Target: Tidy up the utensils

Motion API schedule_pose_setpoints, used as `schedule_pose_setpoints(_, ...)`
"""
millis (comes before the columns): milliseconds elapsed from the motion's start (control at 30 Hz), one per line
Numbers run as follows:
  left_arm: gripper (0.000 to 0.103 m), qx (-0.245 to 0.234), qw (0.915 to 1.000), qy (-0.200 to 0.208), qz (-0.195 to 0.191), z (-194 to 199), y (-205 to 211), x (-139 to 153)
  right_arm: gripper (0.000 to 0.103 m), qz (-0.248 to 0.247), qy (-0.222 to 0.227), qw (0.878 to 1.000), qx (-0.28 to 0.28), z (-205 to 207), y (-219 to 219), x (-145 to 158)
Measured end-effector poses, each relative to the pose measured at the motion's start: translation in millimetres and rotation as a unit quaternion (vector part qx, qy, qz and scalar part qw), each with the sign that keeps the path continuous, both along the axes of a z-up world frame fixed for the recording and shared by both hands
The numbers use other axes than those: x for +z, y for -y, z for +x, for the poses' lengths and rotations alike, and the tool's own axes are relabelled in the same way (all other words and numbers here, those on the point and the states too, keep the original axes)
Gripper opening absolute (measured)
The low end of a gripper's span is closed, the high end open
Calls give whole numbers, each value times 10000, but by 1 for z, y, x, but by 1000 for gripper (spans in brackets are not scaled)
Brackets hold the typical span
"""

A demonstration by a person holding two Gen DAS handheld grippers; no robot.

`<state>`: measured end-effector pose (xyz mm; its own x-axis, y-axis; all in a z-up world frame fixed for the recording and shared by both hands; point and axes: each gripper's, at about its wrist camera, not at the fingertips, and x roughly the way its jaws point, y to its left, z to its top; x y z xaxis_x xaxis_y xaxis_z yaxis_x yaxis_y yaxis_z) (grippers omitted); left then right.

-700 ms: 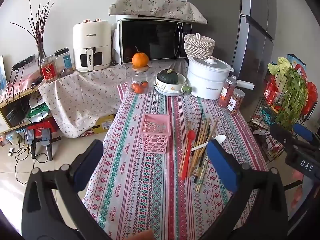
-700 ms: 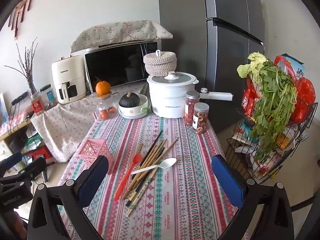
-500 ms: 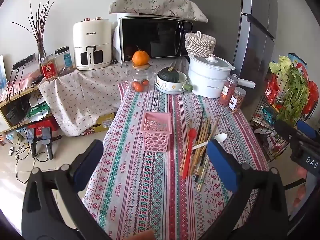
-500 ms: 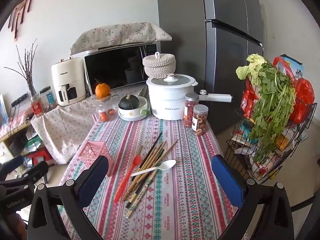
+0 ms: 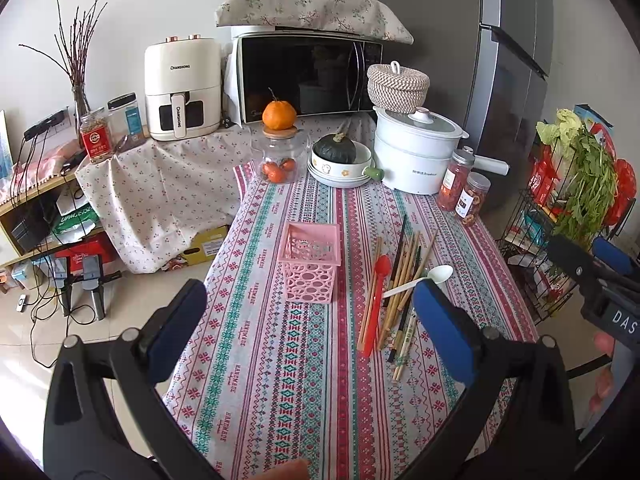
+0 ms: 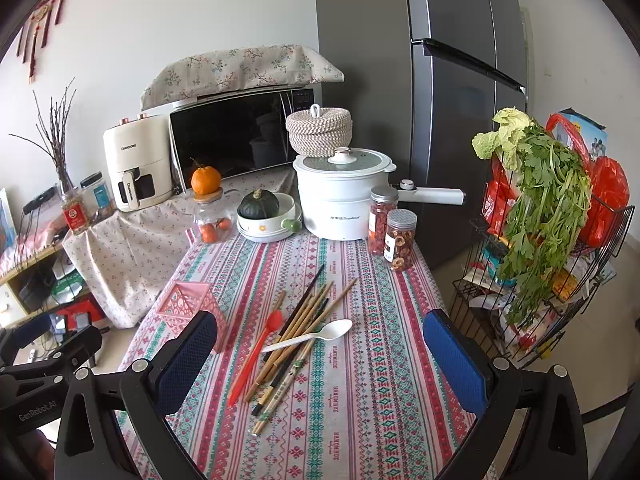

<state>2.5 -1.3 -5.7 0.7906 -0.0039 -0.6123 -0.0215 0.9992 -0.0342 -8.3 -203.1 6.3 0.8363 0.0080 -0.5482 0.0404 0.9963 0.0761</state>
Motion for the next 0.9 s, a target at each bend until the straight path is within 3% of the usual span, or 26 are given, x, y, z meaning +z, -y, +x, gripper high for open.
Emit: schedule_pose_setpoints(900,103,-42,10000,10,5,-2,3,2,103,-5,-25,10000,27,1,-1,-1)
